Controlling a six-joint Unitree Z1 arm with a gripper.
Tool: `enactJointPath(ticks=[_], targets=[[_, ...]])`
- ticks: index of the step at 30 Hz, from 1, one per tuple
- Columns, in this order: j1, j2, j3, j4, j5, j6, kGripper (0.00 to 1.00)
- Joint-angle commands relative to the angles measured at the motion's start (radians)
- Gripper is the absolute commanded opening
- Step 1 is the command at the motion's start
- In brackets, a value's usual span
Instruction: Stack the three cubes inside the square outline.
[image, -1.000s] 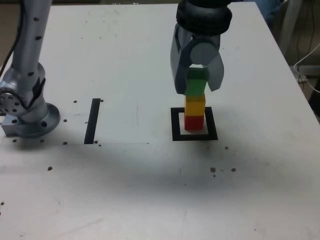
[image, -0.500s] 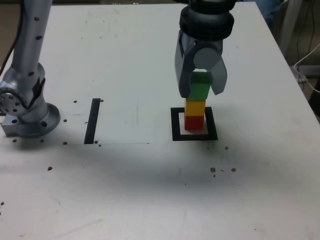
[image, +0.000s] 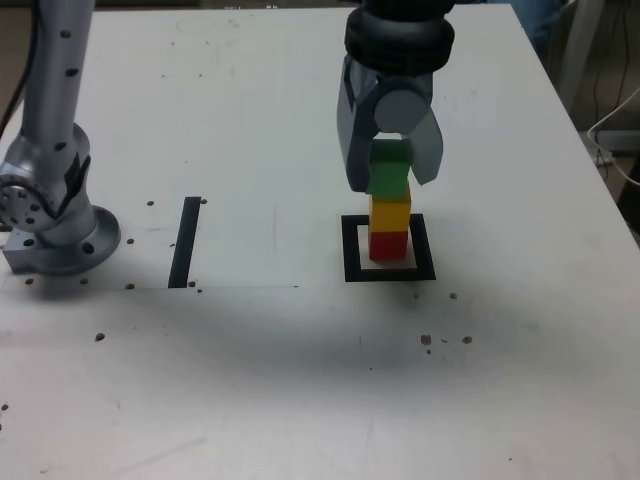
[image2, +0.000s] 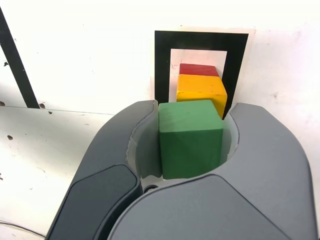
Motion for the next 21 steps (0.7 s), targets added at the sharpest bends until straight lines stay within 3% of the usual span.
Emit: enactJointPath(ticks=[1, 21], targets=[[0.001, -0.008, 0.001, -0.005, -0.001, -0.003, 0.48], [0.012, 0.008, 0.024, -0.041, 0.016, -0.022, 0.49]])
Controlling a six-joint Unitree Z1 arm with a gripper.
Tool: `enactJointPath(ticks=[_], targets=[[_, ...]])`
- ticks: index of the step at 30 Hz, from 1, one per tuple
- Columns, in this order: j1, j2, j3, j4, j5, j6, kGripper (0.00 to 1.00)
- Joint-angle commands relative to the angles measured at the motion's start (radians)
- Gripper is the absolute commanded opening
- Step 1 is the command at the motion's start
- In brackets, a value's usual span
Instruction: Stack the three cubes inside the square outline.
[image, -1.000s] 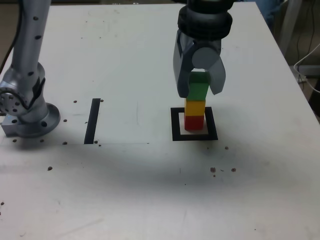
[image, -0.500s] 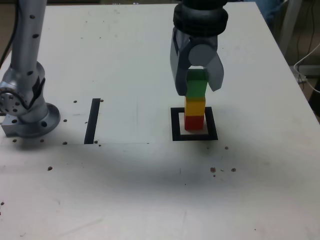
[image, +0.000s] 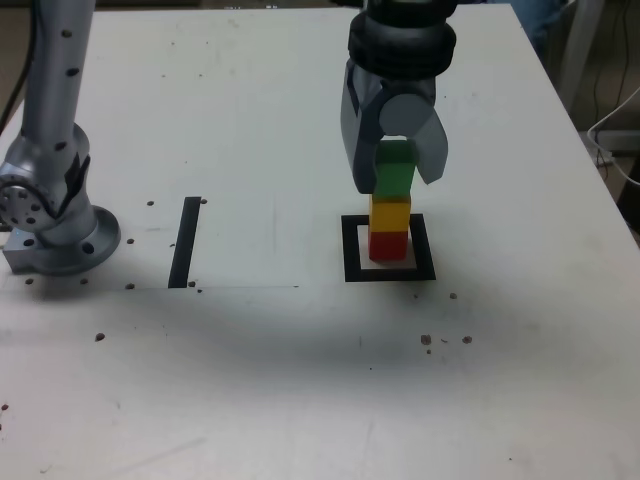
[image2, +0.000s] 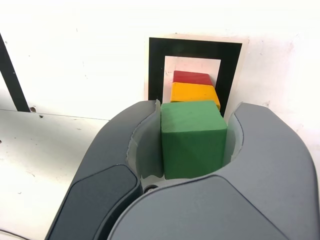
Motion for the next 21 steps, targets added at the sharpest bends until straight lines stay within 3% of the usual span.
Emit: enactJointPath(ticks=[1, 17, 21], targets=[[0.003, 0.002, 0.001, -0.002, 0.002, -0.002, 0.49], [0.004, -0.01, 0.021, -0.024, -0.006, -0.002, 0.64], [0.004, -0.021, 0.028, -0.021, -0.009, -0.002, 0.83]])
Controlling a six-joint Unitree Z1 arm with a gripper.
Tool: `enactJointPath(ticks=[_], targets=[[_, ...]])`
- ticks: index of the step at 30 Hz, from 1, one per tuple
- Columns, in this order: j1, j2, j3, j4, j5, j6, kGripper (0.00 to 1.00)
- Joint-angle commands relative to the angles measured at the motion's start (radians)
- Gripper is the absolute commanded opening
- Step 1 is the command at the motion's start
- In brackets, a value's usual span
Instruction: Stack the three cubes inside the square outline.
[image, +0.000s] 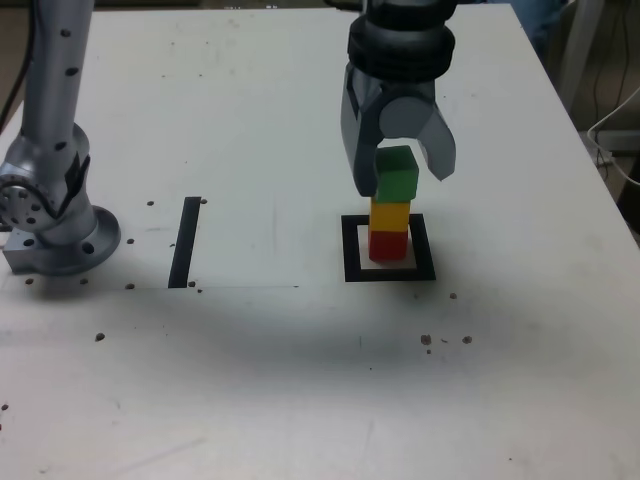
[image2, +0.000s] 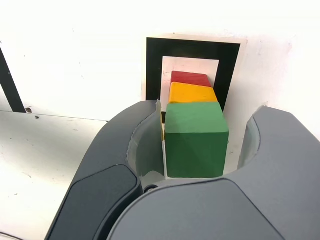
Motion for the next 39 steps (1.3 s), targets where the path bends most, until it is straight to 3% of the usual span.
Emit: enactJointPath(ticks=[1, 4, 16, 27, 39], targets=[[0.001, -0.019, 0.006, 0.004, 0.0, -0.001, 0.89], [0.001, -0.043, 0.017, 0.017, 0.003, 0.001, 0.99], [0.001, -0.163, 0.065, 0.002, 0.021, 0.027, 1.0], [-0.006, -0.404, 0.299, -0.08, 0.043, 0.082, 1.0], [-0.058, -0.533, 0.682, -0.122, -0.022, 0.083, 1.0]])
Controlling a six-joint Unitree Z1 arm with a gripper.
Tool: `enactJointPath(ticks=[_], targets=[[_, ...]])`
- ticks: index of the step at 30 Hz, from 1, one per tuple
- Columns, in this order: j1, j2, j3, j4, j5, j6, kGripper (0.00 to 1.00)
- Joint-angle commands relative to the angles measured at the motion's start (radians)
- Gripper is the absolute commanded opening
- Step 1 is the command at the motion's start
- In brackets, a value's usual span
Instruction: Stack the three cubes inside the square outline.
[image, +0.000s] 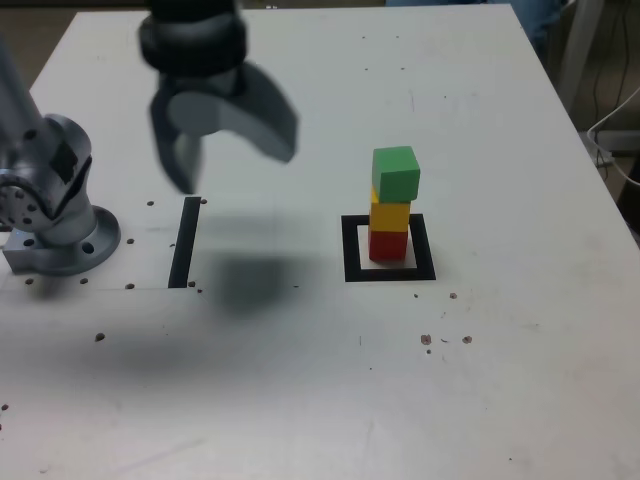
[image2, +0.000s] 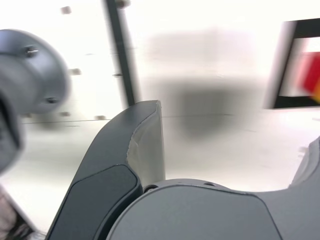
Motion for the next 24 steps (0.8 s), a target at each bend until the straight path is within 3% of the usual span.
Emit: enactJointPath(ticks=[1, 7, 17, 24], targets=[[-0.005, -0.014, 0.064, -0.005, -0.004, 0.002, 1.0], [-0.007, -0.027, 0.13, -0.007, 0.013, 0.003, 1.0], [-0.007, -0.056, 0.201, -0.085, 0.145, 0.003, 1.0], [-0.007, -0.064, 0.229, -0.113, 0.162, 0.003, 1.0]])
